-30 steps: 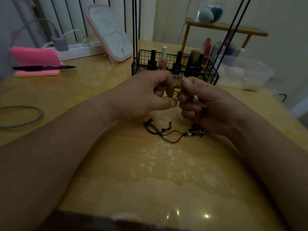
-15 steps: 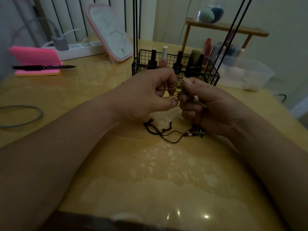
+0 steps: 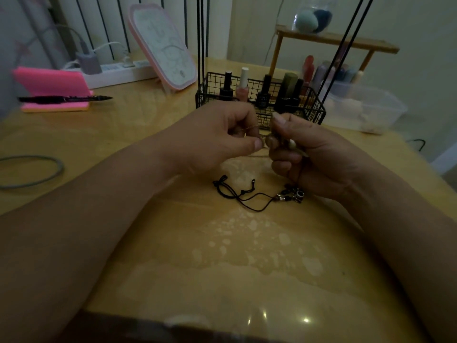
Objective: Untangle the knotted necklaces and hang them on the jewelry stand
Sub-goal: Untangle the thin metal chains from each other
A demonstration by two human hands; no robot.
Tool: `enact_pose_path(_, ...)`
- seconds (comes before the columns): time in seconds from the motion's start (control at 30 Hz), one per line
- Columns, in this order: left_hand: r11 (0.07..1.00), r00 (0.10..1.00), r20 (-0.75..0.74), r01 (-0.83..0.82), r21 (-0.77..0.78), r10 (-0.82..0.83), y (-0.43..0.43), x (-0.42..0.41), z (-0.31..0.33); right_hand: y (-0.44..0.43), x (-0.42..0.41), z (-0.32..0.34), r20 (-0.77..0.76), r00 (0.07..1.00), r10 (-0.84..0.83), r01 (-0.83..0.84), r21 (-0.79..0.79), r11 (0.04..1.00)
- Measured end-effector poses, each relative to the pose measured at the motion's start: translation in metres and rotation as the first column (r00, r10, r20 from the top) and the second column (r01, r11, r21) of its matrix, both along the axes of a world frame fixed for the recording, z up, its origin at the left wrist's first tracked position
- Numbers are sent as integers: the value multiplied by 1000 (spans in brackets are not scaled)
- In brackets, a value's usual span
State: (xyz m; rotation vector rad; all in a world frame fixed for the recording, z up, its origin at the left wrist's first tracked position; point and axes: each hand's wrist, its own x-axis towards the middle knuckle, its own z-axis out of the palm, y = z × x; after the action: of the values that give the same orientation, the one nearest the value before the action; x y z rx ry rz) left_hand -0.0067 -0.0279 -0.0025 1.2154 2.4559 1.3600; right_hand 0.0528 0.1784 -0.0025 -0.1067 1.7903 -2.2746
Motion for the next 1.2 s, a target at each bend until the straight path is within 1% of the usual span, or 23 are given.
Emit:
enact_pose_path(0.1, 992, 997, 61, -47, 114, 40, -3, -1, 4, 4, 0, 3, -11, 1000, 19, -19, 16, 1000)
enact_pose_path(0.27, 978, 990, 100, -114, 174, 98, -1, -4, 1, 5, 3, 5, -2, 998, 67, -67, 75, 995)
enact_pose_path(0.37, 970, 984, 44, -178, 167, 174, 0, -6, 0, 5, 4, 6, 9, 996, 83, -84, 168, 982)
enact_pose_path(0.47, 973, 982, -15, -186, 137, 190, 2, -5, -1, 4, 6, 8, 11, 997, 72, -72, 278, 958)
enact_pose_path(0.63, 976, 977, -82, -189, 109, 198, 2, -1, 0, 2, 8, 10, -37, 998, 57, -37, 405, 913)
enact_pose_path(0.8, 982, 972, -150, -167, 83, 178, 4, 2, -1, -3, 8, 8, -79, 996, 35, 3, 439, 898)
enact_pose_path(0.9, 984, 968, -185, -156, 88, 170, 5, 2, -2, -3, 7, 5, -91, 996, 7, 33, 427, 904)
enact_pose_path(0.97, 984, 965, -203, -151, 98, 168, 5, 1, -3, -3, 7, 5, -91, 996, 1, 41, 450, 892)
enact_pose_path(1.07, 982, 963, -208, -148, 115, 170, 6, 1, -3, -2, 7, 4, -100, 995, 4, 43, 462, 886)
enact_pose_path(1.2, 976, 965, -185, -163, 142, 188, 7, 1, -5, -2, 7, 2, -118, 993, -23, 72, 431, 900)
